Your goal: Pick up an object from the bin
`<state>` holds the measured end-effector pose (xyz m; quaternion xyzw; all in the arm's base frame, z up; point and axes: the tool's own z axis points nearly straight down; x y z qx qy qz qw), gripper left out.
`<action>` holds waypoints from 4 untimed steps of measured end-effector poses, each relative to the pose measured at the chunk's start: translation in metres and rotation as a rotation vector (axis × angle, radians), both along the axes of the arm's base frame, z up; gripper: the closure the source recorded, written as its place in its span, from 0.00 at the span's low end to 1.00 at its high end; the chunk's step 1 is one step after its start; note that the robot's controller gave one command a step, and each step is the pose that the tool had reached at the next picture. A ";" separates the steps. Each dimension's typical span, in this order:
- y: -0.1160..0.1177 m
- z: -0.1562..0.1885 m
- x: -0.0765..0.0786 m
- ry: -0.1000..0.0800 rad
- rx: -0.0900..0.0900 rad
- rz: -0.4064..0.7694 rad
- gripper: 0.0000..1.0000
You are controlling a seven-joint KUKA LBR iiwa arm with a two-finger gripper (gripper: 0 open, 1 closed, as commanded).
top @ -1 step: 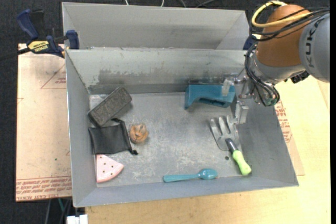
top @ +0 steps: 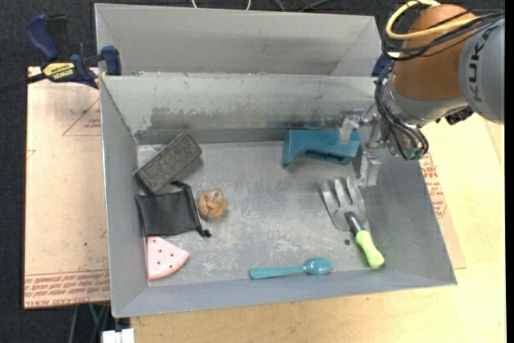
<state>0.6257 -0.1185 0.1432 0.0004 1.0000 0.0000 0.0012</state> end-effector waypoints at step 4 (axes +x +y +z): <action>0.043 -0.010 -0.050 0.009 0.005 0.271 0.00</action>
Offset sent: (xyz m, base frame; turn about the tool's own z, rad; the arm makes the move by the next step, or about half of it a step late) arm -0.0313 0.0997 -0.0732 -0.0770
